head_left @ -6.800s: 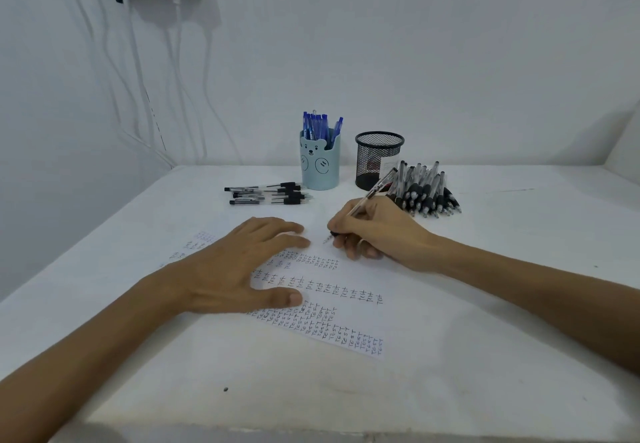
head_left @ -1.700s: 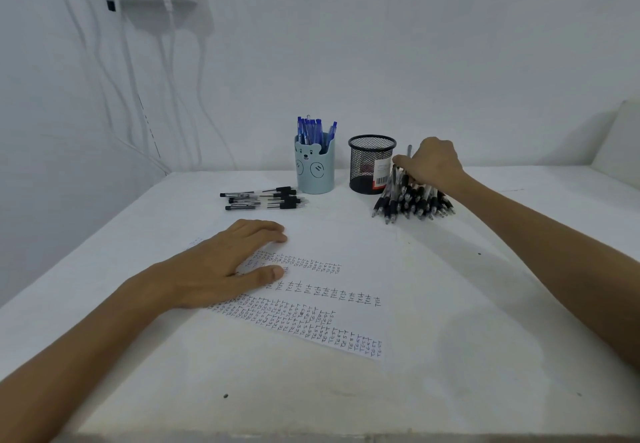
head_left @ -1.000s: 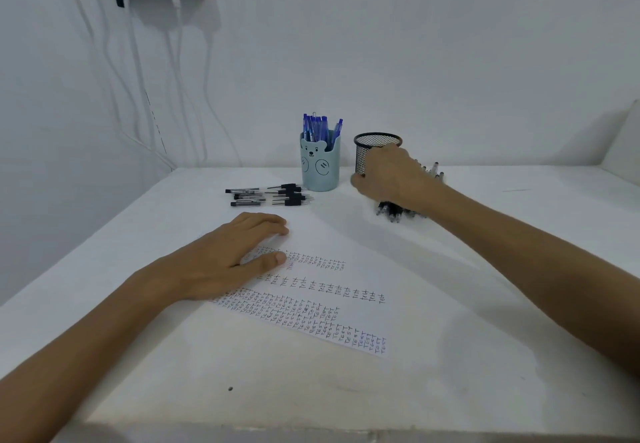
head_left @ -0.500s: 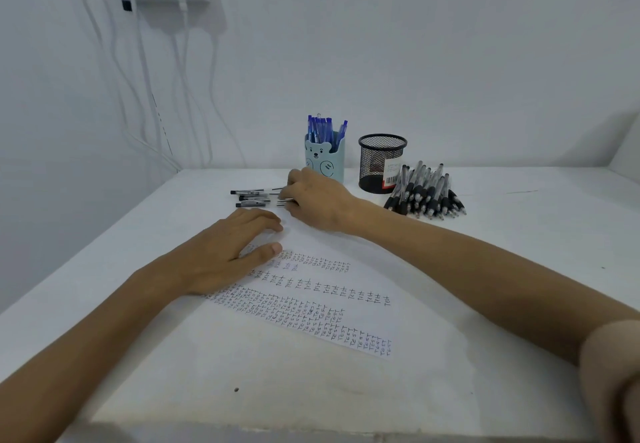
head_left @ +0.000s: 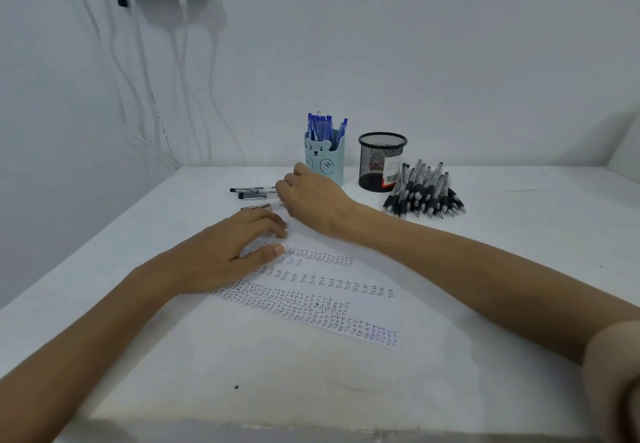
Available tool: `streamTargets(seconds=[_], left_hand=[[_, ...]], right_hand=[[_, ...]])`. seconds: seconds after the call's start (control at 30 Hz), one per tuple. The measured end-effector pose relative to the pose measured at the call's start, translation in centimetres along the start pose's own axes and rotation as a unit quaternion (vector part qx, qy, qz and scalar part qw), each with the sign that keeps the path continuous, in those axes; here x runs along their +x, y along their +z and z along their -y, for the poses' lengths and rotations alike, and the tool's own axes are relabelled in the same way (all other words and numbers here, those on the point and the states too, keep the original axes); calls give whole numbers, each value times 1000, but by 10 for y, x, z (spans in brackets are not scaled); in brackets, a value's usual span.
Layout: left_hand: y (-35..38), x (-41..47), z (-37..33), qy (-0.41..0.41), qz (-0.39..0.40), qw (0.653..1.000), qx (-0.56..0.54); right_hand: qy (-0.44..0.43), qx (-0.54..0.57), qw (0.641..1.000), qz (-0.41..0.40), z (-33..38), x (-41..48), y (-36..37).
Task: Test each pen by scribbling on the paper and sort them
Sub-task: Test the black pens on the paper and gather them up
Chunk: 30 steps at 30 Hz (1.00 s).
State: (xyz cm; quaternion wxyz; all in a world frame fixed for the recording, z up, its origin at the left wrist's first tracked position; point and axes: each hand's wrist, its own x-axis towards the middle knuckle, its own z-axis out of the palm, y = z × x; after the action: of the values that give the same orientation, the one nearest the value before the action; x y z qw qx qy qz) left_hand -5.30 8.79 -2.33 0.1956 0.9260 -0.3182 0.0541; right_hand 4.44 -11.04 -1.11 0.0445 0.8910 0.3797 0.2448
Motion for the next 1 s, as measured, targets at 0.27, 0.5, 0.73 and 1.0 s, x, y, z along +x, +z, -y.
streamTargets(seconds=[0.27, 0.5, 0.73, 1.0], left_hand=[[0, -2, -3, -9, 15, 999, 43], [-5, -4, -7, -10, 35, 996, 77], [0, -4, -10, -14, 17, 996, 87], [14, 0, -35, 7, 75, 995, 58]], right_hand=[[65, 104, 992, -25, -22, -19, -11], [180, 204, 958, -94, -32, -39, -27], [185, 390, 899, -70, -29, -58, -50], [253, 415, 863, -137, -34, -81, -48]])
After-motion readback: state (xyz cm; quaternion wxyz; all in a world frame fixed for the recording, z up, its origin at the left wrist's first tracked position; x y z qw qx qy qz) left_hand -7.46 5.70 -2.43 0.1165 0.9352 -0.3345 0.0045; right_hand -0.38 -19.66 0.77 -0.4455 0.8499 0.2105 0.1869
